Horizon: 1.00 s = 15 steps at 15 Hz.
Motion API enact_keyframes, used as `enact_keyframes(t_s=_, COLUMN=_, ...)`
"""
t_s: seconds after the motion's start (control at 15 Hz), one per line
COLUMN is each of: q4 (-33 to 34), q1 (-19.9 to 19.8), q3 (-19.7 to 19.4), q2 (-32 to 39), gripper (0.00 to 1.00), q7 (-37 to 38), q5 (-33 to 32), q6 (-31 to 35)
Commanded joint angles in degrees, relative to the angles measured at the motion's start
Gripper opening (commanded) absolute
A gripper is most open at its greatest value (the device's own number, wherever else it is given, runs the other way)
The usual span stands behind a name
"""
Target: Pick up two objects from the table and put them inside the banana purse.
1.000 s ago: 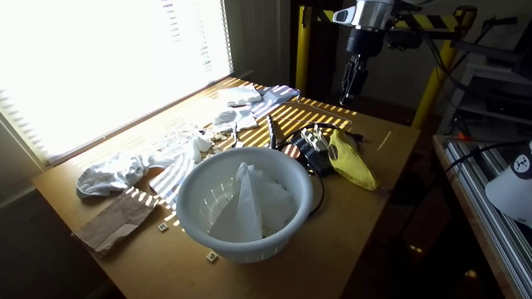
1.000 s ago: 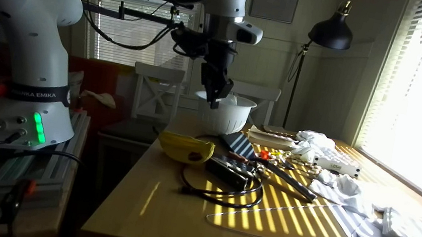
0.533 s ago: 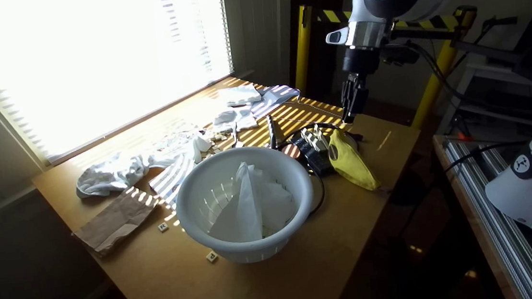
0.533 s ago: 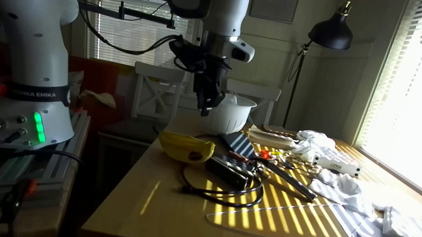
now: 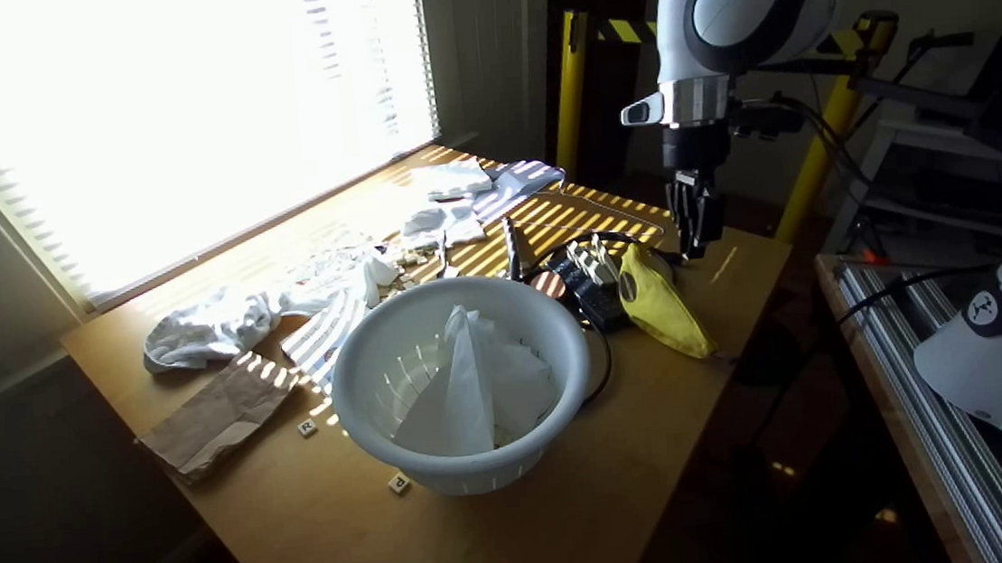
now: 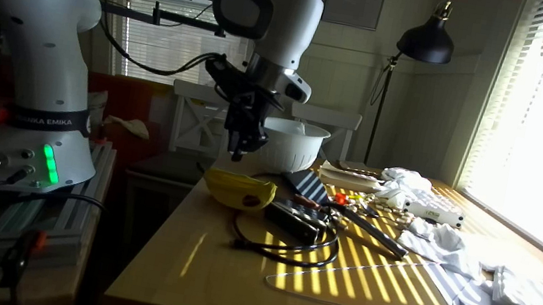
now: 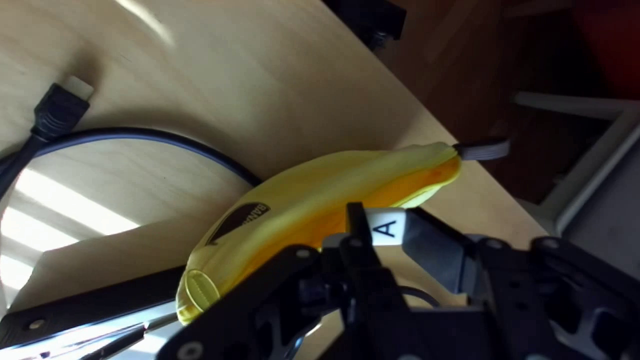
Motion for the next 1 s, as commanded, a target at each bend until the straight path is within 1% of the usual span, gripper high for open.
enact_keyframes(t_s=0.0, q4=-0.6, q1=1.0, q3=0.4, q2=1.6, gripper=0.06, q7=0.8, q5=-1.4, q6=1.2)
enact_keyframes(t_s=0.27, q4=-0.3, q1=1.9, q3=1.6, q2=4.9, gripper=0.06, q7=-0.6, q5=-0.2, q6=3.3)
enact_keyframes(t_s=0.67, q4=0.0, q1=2.0, q3=3.8, q2=8.9, gripper=0.06, q7=-5.6, q5=1.9, q6=12.3)
enact_keyframes(t_s=0.93, q4=0.3, q1=1.6, q3=5.4, q2=11.0, gripper=0.06, q7=-7.0, q5=1.7, q6=15.6)
